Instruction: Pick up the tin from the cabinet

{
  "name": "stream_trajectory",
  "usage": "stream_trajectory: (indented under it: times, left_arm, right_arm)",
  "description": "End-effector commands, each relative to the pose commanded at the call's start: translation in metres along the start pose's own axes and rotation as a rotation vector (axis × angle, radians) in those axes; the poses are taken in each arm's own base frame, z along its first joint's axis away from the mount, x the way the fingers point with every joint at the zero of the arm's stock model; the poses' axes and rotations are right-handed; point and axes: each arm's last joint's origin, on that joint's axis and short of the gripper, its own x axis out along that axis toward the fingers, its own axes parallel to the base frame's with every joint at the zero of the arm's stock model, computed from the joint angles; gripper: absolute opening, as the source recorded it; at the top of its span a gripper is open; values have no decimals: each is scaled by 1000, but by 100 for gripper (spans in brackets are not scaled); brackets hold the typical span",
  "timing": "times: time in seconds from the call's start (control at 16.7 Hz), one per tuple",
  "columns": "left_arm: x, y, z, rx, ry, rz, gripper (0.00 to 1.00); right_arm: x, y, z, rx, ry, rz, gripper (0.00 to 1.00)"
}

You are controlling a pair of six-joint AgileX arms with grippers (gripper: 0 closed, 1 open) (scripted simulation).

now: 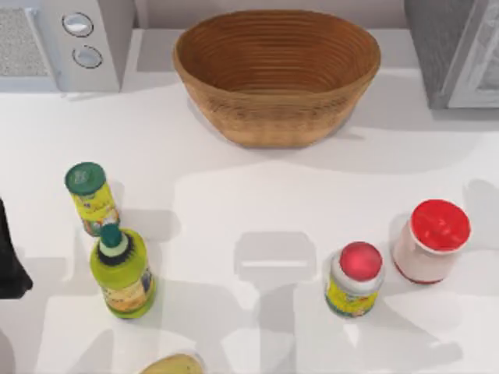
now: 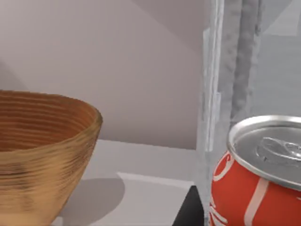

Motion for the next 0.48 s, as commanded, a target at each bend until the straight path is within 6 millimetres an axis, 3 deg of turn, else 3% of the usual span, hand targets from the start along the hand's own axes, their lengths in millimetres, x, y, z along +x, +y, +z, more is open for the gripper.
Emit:
stream_trajectory:
  times: [0.24,0.48]
  left_arm:
    - [0,0,0,0,0,0,100]
    - [0,0,0,0,0,0,100]
  right_arm:
    - [43,-23,-1,-2,-1,132,0]
    - [84,-53,-28,-1,1,269,0]
